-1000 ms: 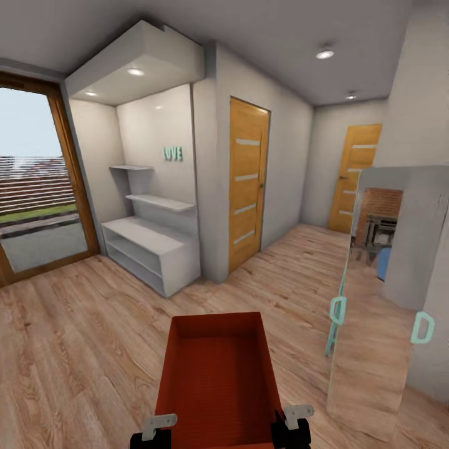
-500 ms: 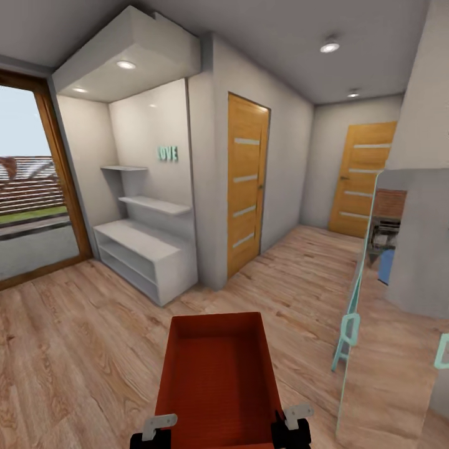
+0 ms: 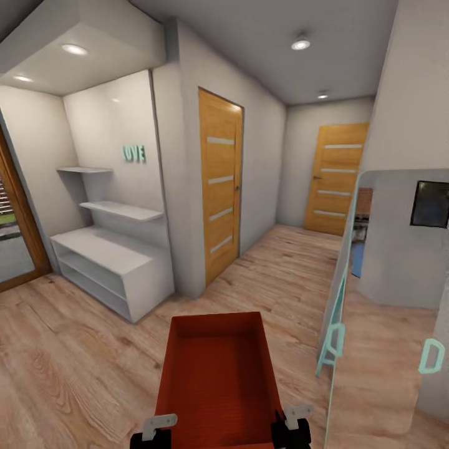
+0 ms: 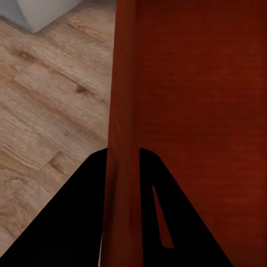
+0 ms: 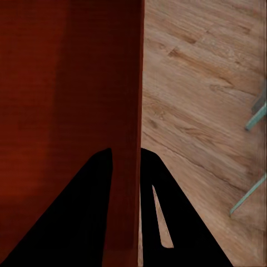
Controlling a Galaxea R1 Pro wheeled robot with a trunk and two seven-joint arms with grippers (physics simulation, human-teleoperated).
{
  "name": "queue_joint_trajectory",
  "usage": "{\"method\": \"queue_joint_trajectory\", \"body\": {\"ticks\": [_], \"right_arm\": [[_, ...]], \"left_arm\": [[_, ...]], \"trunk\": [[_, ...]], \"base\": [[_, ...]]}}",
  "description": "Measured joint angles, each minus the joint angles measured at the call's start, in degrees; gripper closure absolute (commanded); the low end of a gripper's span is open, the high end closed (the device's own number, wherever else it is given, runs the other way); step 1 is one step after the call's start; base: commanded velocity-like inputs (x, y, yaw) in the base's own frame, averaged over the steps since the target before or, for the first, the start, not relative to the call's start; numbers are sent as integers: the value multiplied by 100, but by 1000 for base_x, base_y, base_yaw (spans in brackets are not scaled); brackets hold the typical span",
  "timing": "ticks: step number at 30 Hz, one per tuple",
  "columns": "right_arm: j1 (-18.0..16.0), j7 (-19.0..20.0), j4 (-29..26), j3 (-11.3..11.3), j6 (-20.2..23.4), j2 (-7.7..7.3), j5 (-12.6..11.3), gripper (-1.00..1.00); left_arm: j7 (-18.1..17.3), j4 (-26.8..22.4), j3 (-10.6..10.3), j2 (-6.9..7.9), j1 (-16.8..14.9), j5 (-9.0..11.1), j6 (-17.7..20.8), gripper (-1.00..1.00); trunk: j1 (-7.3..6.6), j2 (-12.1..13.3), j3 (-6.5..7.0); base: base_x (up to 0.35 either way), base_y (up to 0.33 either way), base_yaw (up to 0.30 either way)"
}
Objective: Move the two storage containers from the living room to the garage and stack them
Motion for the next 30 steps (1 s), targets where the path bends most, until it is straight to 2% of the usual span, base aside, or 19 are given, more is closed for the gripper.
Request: {"method": "queue_joint_trajectory", "body": {"ticks": [25, 30], "right_arm": [[-1, 3, 4, -8, 1, 2, 5, 100], [0, 3, 3, -9, 1, 1, 6, 100]], "left_arm": [[1, -3, 4, 0, 1, -9, 4, 100], [-4, 0, 4, 1, 0, -5, 2, 100]], "trunk": [[0, 1, 0], [0, 1, 0]], "base": [[341, 55, -24], [341, 53, -170]]}}
